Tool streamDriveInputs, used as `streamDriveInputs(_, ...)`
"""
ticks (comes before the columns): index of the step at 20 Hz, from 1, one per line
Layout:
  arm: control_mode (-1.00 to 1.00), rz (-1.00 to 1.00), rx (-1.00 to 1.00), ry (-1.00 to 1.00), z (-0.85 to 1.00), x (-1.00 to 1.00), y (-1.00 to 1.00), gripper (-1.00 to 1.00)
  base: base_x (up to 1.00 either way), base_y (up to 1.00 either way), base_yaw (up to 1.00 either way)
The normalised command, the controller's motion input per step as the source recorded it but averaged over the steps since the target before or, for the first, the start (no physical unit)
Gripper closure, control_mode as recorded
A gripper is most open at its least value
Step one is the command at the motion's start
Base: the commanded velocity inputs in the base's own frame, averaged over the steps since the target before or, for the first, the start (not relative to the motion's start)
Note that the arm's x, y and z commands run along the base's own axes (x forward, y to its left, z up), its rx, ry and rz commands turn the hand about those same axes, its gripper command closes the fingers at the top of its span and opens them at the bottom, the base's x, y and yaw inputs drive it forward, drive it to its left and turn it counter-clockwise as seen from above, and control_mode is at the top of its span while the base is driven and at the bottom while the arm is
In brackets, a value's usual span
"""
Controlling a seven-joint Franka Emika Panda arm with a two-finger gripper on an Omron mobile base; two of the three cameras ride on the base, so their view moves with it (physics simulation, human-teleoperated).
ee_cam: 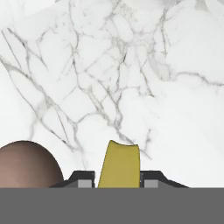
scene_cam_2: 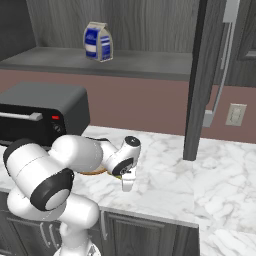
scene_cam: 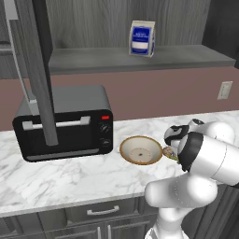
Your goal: Pick the egg and butter from the fridge and place them by the bowl for mixing.
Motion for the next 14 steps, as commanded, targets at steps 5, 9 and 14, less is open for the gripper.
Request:
streamDriveInputs(5, -1.00, -0.02, 0.00, -0.02, -0.03, 0.00, 0.06, -1.00, 0.00, 0.00, 0.00)
streamDriveInputs(9, -1.00, -0.01, 0.01, 0.00, -0.04, -0.01, 0.00, -1.00, 0.00, 0.00, 0.00)
streamDriveInputs(14, -1.00, -0.02, 0.01, 0.00, 0.00, 0.00, 0.00, -1.00, 0.00, 0.00, 0.00)
